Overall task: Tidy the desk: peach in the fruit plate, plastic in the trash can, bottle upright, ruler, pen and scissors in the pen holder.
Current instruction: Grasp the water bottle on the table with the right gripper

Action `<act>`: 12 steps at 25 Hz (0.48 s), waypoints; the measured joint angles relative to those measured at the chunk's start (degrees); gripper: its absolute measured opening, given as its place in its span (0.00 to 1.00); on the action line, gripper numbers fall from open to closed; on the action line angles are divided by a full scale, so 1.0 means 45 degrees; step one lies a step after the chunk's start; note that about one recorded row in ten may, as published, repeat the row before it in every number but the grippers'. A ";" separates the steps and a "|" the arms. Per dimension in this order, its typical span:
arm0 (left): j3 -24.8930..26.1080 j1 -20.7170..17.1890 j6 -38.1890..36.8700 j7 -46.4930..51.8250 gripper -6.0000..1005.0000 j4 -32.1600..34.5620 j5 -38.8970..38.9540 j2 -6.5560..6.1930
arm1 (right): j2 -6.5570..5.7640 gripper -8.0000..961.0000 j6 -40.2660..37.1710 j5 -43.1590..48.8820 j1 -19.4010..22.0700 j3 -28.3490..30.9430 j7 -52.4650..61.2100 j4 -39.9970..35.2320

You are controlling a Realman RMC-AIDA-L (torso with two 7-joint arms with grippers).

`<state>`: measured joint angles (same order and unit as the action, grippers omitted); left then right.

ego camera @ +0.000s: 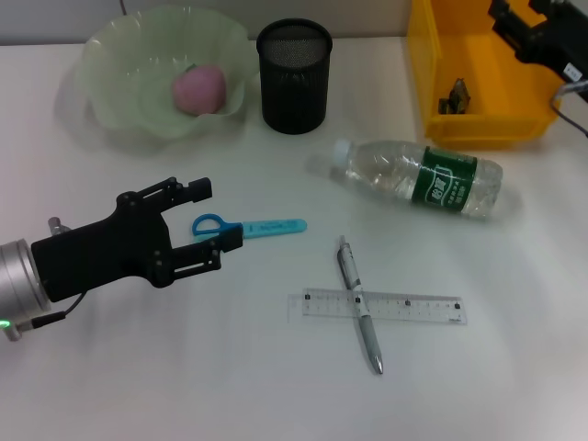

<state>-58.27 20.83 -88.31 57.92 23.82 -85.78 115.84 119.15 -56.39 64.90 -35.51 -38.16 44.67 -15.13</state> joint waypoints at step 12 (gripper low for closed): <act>-0.0001 0.0630 -0.0004 0.0467 0.79 0.0067 -0.0062 0.0057 | -0.0622 0.74 -0.5641 0.2551 0.1946 -0.0769 0.5819 -0.1821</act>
<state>-58.27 23.67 -88.33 60.02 24.12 -86.06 116.09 116.35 -81.78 76.38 -26.75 -41.62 70.85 -23.33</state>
